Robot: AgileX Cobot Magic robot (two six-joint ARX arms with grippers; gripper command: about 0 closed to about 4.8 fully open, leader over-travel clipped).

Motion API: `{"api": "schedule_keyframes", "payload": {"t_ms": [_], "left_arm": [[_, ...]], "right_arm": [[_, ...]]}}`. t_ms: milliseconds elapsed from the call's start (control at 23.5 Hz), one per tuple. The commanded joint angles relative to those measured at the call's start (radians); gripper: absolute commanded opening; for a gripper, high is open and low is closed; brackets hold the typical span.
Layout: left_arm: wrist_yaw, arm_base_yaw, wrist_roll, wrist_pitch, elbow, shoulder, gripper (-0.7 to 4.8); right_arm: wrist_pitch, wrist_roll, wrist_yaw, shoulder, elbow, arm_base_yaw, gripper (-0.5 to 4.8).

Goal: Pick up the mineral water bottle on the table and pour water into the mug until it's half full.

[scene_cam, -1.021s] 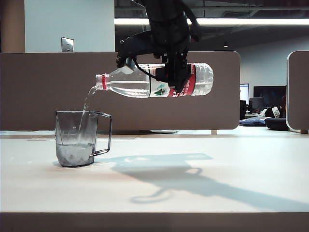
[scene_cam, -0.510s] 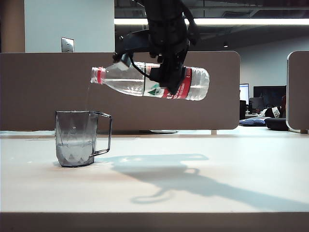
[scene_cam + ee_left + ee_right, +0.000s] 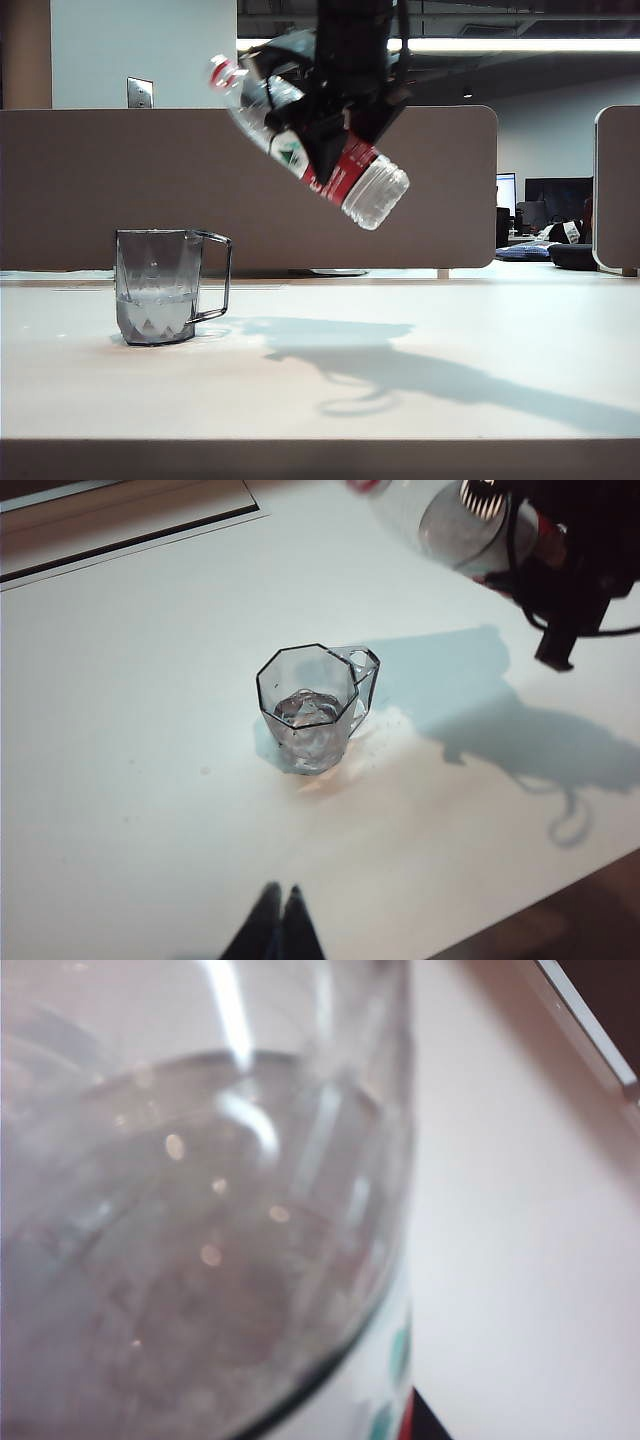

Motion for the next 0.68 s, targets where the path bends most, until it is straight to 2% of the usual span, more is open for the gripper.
{"api": "schedule_keyframes", "payload": {"t_ms": [43, 128, 425, 595, 680], "left_arm": [[0.004, -0.001, 0.004, 0.005, 0.006, -0.001, -0.05], [0.004, -0.001, 0.004, 0.005, 0.006, 0.000, -0.05], [0.004, -0.001, 0.004, 0.002, 0.006, 0.000, -0.05], [0.004, -0.001, 0.004, -0.001, 0.006, 0.000, -0.05], [0.004, -0.001, 0.004, -0.005, 0.006, 0.000, -0.05]], "right_arm": [[0.024, 0.068, -0.005, -0.050, 0.009, -0.021, 2.55], [0.023, 0.086, -0.026, -0.073, 0.009, -0.043, 2.55], [-0.017, 0.311, -0.172, -0.169, 0.000, -0.156, 2.55], [0.009, 0.325, -0.206, -0.230, -0.060, -0.182, 2.55], [0.055, 0.324, -0.208, -0.294, -0.146, -0.189, 2.55]]}}
